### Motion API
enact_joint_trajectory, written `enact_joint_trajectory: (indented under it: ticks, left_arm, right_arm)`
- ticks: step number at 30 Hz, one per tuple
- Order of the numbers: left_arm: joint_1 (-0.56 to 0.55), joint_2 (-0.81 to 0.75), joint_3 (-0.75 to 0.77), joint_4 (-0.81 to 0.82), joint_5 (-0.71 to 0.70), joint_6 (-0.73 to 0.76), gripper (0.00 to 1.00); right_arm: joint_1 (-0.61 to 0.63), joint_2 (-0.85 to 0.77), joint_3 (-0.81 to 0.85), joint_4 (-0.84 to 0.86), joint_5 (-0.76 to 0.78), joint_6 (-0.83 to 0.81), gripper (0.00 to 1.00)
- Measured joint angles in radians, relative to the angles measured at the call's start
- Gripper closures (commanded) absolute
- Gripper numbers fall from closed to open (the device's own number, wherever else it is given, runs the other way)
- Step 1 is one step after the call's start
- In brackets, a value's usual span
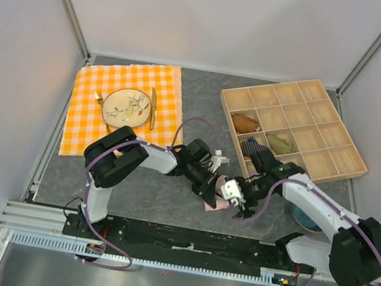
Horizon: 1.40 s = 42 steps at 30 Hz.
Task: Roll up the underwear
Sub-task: Roll the underwear to the center of the board.
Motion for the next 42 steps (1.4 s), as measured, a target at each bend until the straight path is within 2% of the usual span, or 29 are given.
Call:
enact_joint_trajectory:
  ticks: [2, 4, 6, 8, 14, 17, 18, 21, 26, 29, 31, 33, 38, 42]
  left_arm:
    - [0.011, 0.018, 0.011, -0.004, 0.03, -0.005, 0.98]
    - [0.019, 0.027, 0.016, -0.004, 0.049, -0.011, 0.98]
    - [0.027, 0.036, 0.019, -0.004, 0.064, -0.021, 0.96]
    - [0.033, 0.04, 0.019, -0.004, 0.074, -0.03, 0.94]
    - [0.044, 0.031, -0.004, 0.021, 0.067, -0.075, 0.73]
    - [0.053, -0.009, -0.055, 0.062, 0.035, -0.097, 0.58]
    - [0.056, -0.036, -0.084, 0.079, 0.011, -0.103, 0.56]
    - [0.065, -0.159, -0.184, 0.113, -0.091, -0.105, 0.53]
    - [0.077, -0.387, -0.342, 0.117, -0.325, -0.086, 0.49]
    - [0.078, -0.473, -0.385, 0.136, -0.41, -0.069, 0.43]
    - [0.069, -0.539, -0.425, 0.175, -0.453, -0.034, 0.43]
    - [0.025, -0.621, -0.483, 0.231, -0.505, 0.031, 0.42]
    - [-0.169, -0.788, -0.64, 0.404, -0.584, 0.251, 0.4]
    - [-0.278, -0.771, -0.678, 0.488, -0.66, 0.434, 0.39]
  right_arm:
    - [0.095, -0.06, -0.072, 0.09, 0.07, 0.037, 0.2]
    - [0.174, -0.1, -0.114, 0.152, 0.133, 0.068, 0.31]
    - [0.22, -0.092, -0.122, 0.199, 0.186, 0.088, 0.39]
    - [0.256, -0.058, -0.122, 0.253, 0.246, 0.109, 0.42]
    - [0.339, 0.043, -0.132, 0.381, 0.397, 0.145, 0.61]
    - [0.352, 0.063, -0.131, 0.423, 0.425, 0.158, 0.77]
    - [0.355, 0.067, -0.127, 0.433, 0.426, 0.172, 0.86]
    - [0.349, 0.083, -0.105, 0.431, 0.423, 0.201, 0.93]
    - [0.244, 0.127, -0.046, 0.336, 0.335, 0.23, 0.95]
    - [0.157, 0.187, 0.008, 0.246, 0.256, 0.234, 0.95]
    - [0.105, 0.254, 0.06, 0.174, 0.198, 0.224, 0.95]
    - [0.063, 0.332, 0.116, 0.105, 0.14, 0.21, 0.95]
    - [-0.007, 0.526, 0.248, -0.082, 0.017, 0.157, 0.94]
    - [-0.025, 0.658, 0.322, -0.212, -0.051, 0.125, 0.94]
